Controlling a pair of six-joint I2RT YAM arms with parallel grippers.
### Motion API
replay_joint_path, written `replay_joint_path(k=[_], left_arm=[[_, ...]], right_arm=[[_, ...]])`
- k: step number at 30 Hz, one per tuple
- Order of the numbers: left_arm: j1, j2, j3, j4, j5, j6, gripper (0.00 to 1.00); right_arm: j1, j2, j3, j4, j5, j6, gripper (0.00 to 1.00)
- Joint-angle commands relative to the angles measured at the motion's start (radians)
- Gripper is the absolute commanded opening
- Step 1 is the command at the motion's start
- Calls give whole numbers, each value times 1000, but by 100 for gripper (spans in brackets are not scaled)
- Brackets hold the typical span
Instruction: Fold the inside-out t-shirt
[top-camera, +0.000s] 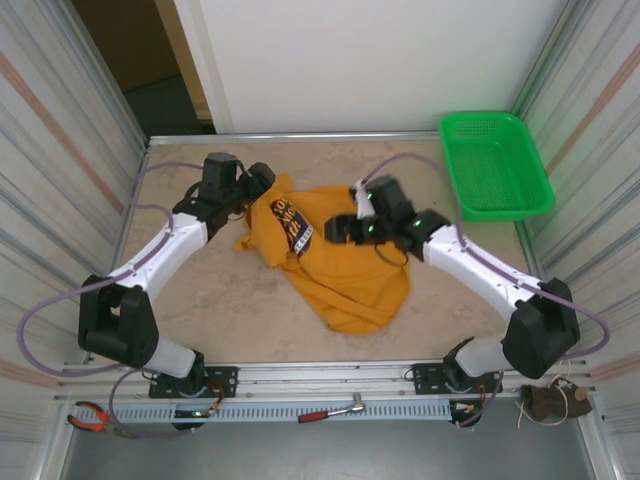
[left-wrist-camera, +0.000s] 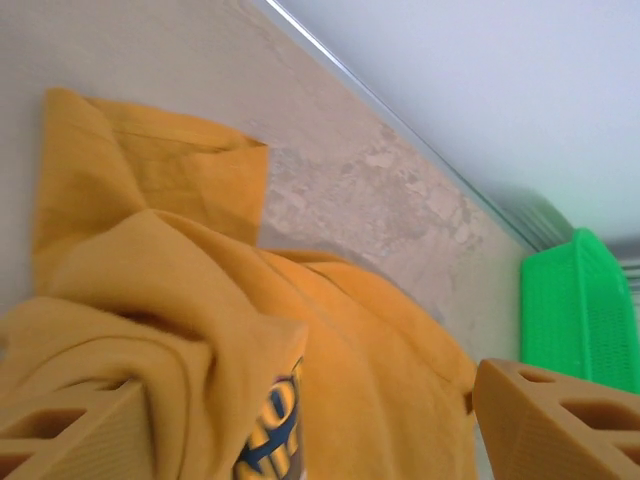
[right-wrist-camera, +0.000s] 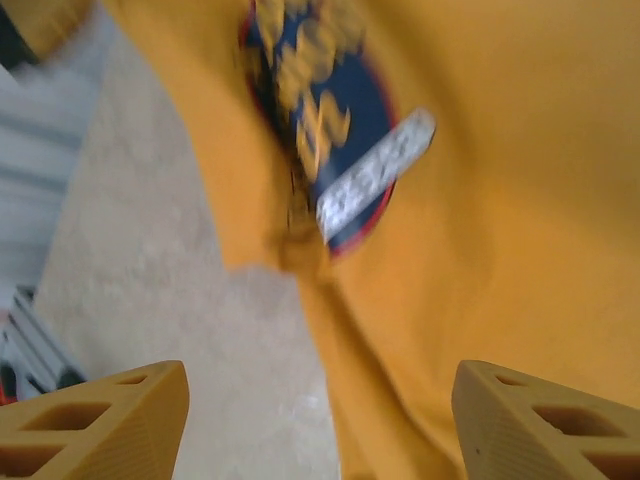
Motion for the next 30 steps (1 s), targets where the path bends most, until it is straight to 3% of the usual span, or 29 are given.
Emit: replay_joint_path(k=[1, 5, 9, 20, 24, 28, 30], left_arm=[[1, -107, -84, -168, -102, 68, 80], [0, -203, -229, -216, -198, 40, 80], [-3, -212, -278, -244, -203, 29, 81], [-73, -327, -283, -301, -290, 122, 83], [-162, -326, -294, -290, -270, 150, 82], [-333, -265, -317, -280, -366, 199, 82], [-367, -218, -326, -277, -381, 200, 82]], right_arm=[[99, 34, -111, 90, 74, 131, 64], [130, 95, -191, 143, 91, 192, 56], [63, 130, -211, 113, 106, 175, 54], [-407, 144, -186, -37, 89, 11, 53], [-378, 89, -106, -96, 68, -4, 54], [-231, 63, -68, -114, 71, 40, 56], [-155, 66, -78, -79, 71, 86, 58]])
